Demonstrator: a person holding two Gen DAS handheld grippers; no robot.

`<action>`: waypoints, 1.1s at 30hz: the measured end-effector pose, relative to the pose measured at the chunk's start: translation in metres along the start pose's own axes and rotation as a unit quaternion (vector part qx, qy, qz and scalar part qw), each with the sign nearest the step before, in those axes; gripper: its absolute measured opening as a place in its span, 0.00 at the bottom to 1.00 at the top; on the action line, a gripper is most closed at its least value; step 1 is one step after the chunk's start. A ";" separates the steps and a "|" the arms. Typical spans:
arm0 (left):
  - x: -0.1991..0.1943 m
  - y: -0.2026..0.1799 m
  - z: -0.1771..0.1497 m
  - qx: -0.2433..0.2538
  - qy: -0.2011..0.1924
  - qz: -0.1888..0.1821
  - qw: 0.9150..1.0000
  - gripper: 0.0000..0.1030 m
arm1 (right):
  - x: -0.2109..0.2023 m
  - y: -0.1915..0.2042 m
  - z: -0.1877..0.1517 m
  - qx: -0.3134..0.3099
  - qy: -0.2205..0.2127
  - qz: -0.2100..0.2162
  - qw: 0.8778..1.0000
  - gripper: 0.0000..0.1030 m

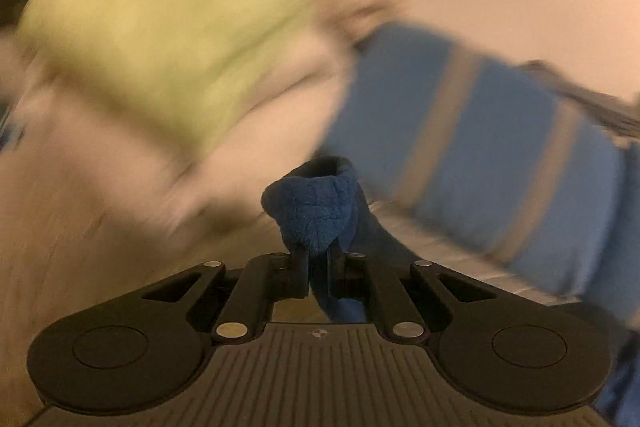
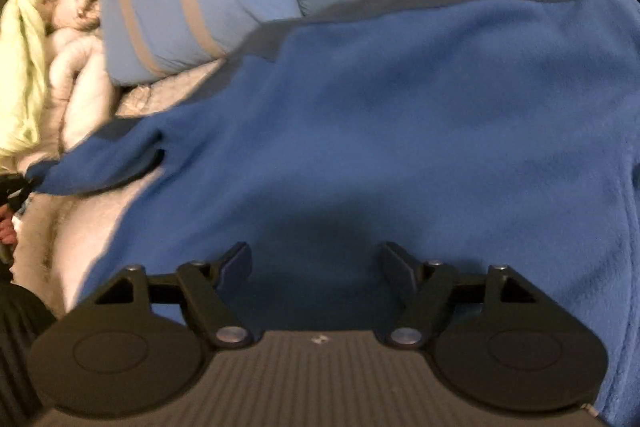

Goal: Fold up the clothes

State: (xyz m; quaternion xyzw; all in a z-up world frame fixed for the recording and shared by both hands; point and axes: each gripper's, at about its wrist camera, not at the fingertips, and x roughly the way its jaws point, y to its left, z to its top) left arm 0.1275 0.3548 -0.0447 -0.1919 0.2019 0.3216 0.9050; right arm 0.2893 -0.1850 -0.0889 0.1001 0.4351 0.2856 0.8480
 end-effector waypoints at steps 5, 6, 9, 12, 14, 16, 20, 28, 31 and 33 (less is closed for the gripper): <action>0.024 0.063 -0.027 -0.105 0.054 0.030 0.993 0.07 | 0.004 0.007 -0.007 -0.044 -0.014 -0.009 0.999 0.84; 0.026 0.066 -0.030 -0.109 0.055 0.032 0.992 0.07 | 0.004 0.011 -0.009 -0.062 -0.019 -0.017 0.998 0.84; 0.030 0.071 -0.036 -0.121 0.054 0.026 0.991 0.07 | 0.004 0.037 -0.011 -0.130 -0.035 -0.047 0.990 0.84; 0.034 0.073 -0.036 -0.131 0.055 0.013 0.990 0.07 | 0.001 0.084 -0.010 -0.195 -0.046 -0.036 0.979 0.84; 0.034 0.075 -0.042 -0.136 0.057 0.005 0.989 0.07 | 0.007 0.120 -0.008 -0.230 -0.051 -0.033 0.971 0.84; 0.036 0.077 -0.041 -0.141 0.060 -0.002 0.988 0.07 | 0.021 0.154 -0.004 -0.250 -0.048 -0.036 0.966 0.84; 0.037 0.079 -0.032 -0.153 0.063 -0.016 0.986 0.07 | 0.073 0.199 0.008 -0.257 -0.034 -0.075 0.963 0.83; 0.033 0.075 -0.018 -0.158 0.059 -0.042 0.985 0.07 | 0.175 0.225 0.030 -0.224 -0.018 -0.184 0.957 0.38; 0.035 0.076 -0.018 -0.161 0.063 -0.038 0.984 0.07 | 0.169 0.220 0.039 -0.245 -0.005 -0.179 0.953 0.16; 0.036 0.077 -0.019 -0.164 0.070 -0.032 0.984 0.07 | 0.164 0.216 0.045 -0.259 0.003 -0.177 0.950 0.13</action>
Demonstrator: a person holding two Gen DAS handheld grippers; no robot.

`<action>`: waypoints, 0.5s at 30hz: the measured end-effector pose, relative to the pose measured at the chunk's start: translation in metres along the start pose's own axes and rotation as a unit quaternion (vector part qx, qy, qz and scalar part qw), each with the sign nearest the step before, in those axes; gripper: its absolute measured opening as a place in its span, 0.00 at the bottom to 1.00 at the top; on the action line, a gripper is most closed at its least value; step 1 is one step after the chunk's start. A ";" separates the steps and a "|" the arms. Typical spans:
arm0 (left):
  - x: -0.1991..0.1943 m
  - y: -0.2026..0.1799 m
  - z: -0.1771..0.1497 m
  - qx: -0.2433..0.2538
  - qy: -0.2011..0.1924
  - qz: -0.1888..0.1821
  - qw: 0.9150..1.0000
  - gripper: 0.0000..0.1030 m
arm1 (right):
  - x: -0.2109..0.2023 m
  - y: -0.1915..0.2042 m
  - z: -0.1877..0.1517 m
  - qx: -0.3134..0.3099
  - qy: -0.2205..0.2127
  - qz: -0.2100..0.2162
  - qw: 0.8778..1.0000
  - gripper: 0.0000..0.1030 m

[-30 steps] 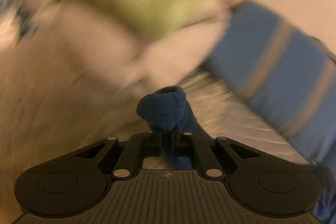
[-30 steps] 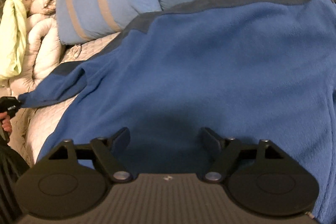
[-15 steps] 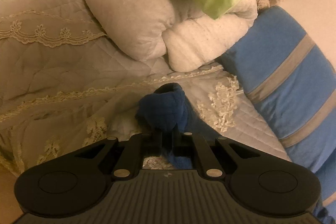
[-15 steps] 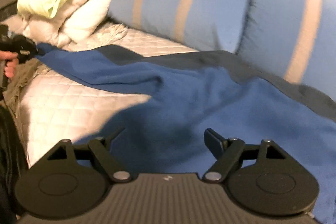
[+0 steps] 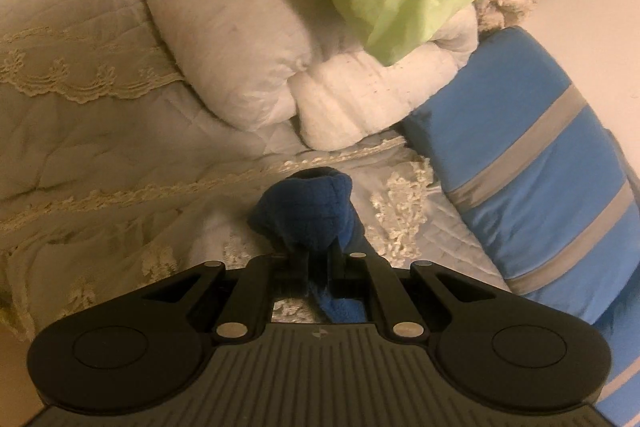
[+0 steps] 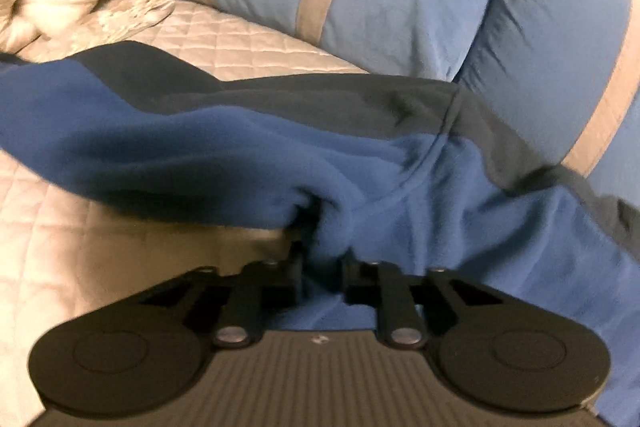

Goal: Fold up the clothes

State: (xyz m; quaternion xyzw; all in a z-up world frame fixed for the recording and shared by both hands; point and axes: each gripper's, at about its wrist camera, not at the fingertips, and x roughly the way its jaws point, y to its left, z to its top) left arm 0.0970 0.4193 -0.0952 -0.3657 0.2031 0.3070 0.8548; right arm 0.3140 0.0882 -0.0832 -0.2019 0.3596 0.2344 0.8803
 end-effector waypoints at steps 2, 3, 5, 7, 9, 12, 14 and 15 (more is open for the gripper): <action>0.000 0.001 0.000 -0.003 0.006 0.005 1.000 0.07 | -0.009 -0.017 0.003 -0.015 0.001 0.003 1.000 0.11; 0.000 0.001 0.000 -0.004 0.009 0.008 1.000 0.07 | -0.013 -0.025 0.005 -0.023 0.001 0.006 1.000 0.11; 0.000 0.002 0.002 -0.006 0.016 0.012 1.000 0.07 | -0.018 -0.040 0.009 -0.038 0.005 0.019 0.999 0.10; -0.002 0.004 0.003 -0.015 0.026 0.015 0.999 0.07 | -0.024 -0.048 0.011 -0.061 0.009 0.030 0.998 0.10; -0.006 0.005 0.004 -0.024 0.035 0.018 0.999 0.07 | -0.027 -0.053 0.013 -0.091 0.017 0.047 0.995 0.10; -0.010 0.012 0.003 -0.047 0.056 0.024 0.997 0.08 | -0.029 -0.050 0.009 -0.136 0.025 0.060 0.989 0.10; -0.009 0.021 0.001 -0.069 0.073 0.031 0.995 0.08 | -0.028 -0.046 0.005 -0.163 0.029 0.063 0.984 0.10; -0.007 0.026 -0.002 -0.079 0.082 0.033 0.993 0.08 | -0.027 -0.044 0.003 -0.176 0.030 0.064 0.982 0.10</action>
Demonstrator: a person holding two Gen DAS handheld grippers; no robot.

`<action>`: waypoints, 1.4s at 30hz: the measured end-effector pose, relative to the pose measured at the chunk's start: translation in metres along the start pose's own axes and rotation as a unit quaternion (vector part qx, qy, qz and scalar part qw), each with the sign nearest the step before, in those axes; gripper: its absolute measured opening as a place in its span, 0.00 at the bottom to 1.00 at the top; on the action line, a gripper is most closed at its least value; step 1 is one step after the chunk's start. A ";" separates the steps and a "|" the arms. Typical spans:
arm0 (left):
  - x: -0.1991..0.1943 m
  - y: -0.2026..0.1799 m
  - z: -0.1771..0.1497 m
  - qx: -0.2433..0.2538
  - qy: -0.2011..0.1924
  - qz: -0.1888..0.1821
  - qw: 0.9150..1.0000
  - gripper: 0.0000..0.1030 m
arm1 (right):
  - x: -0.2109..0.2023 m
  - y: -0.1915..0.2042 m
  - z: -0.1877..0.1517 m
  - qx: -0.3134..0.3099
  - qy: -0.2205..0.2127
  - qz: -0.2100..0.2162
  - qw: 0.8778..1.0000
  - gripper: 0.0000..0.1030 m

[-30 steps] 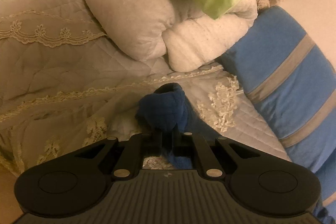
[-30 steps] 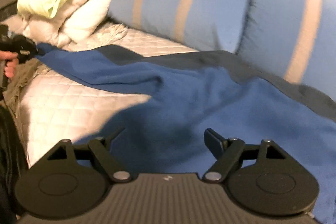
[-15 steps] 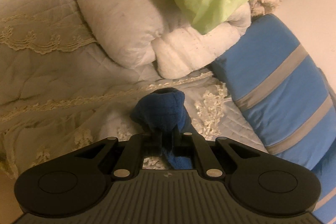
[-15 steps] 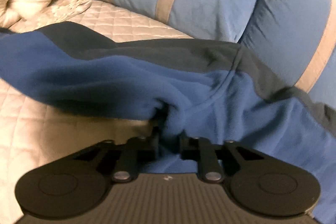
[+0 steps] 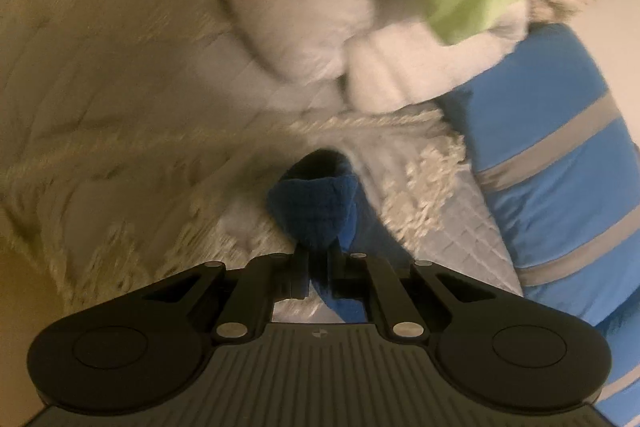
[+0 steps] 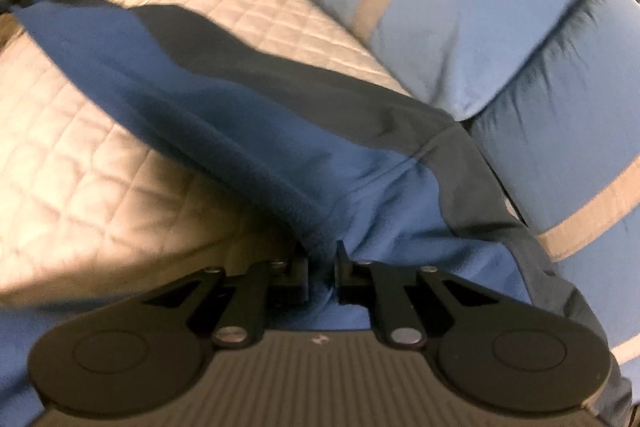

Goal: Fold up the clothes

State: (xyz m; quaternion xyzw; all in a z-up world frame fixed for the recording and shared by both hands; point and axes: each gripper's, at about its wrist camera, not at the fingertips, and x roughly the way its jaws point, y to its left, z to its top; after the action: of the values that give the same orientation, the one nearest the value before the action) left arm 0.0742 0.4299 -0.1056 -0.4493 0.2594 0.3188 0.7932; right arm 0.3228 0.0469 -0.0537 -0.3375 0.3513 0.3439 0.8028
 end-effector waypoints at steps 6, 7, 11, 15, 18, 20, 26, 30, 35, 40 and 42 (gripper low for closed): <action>0.023 0.043 -0.006 -0.112 0.041 -0.019 0.993 0.08 | 0.008 0.018 -0.012 -0.056 -0.004 -0.014 0.998 0.20; 0.024 0.051 -0.007 -0.140 0.044 -0.032 0.989 0.08 | 0.007 0.019 -0.015 -0.058 -0.010 -0.016 0.998 0.24; 0.026 0.075 -0.009 -0.216 0.054 -0.070 0.972 0.08 | -0.005 0.023 -0.024 -0.065 -0.035 -0.015 0.997 0.47; 0.025 0.087 -0.011 -0.247 0.058 -0.086 0.963 0.12 | -0.025 0.022 -0.039 -0.049 -0.071 0.000 0.996 0.67; 0.020 0.087 -0.008 -0.227 0.059 -0.078 0.969 0.20 | -0.045 0.015 -0.053 -0.016 -0.097 0.025 0.995 0.77; 0.013 0.085 -0.005 -0.206 0.056 -0.067 0.975 0.24 | -0.057 0.009 -0.063 0.010 -0.111 0.046 0.993 0.81; -0.023 0.059 0.003 -0.132 -0.019 -0.032 0.991 0.42 | -0.081 -0.005 -0.095 0.074 -0.134 0.081 0.985 0.85; -0.041 0.033 0.013 -0.038 -0.076 -0.018 0.996 0.54 | -0.088 -0.014 -0.108 0.111 -0.140 0.089 0.980 0.87; -0.030 -0.005 0.036 0.138 -0.090 -0.023 0.986 0.58 | -0.087 -0.023 -0.116 0.145 -0.141 0.085 0.976 0.87; 0.025 -0.022 0.060 0.239 -0.028 -0.012 0.970 0.57 | -0.087 -0.026 -0.122 0.170 -0.141 0.087 0.971 0.88; 0.048 -0.021 0.063 0.244 0.032 -0.023 0.969 0.57 | -0.085 -0.027 -0.124 0.176 -0.139 0.086 0.971 0.88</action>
State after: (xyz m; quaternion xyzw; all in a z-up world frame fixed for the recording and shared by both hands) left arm 0.1291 0.4898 -0.0985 -0.2577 0.3439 0.2128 0.8775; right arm 0.2584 -0.0918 -0.0430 -0.1081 0.3186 0.3878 0.8582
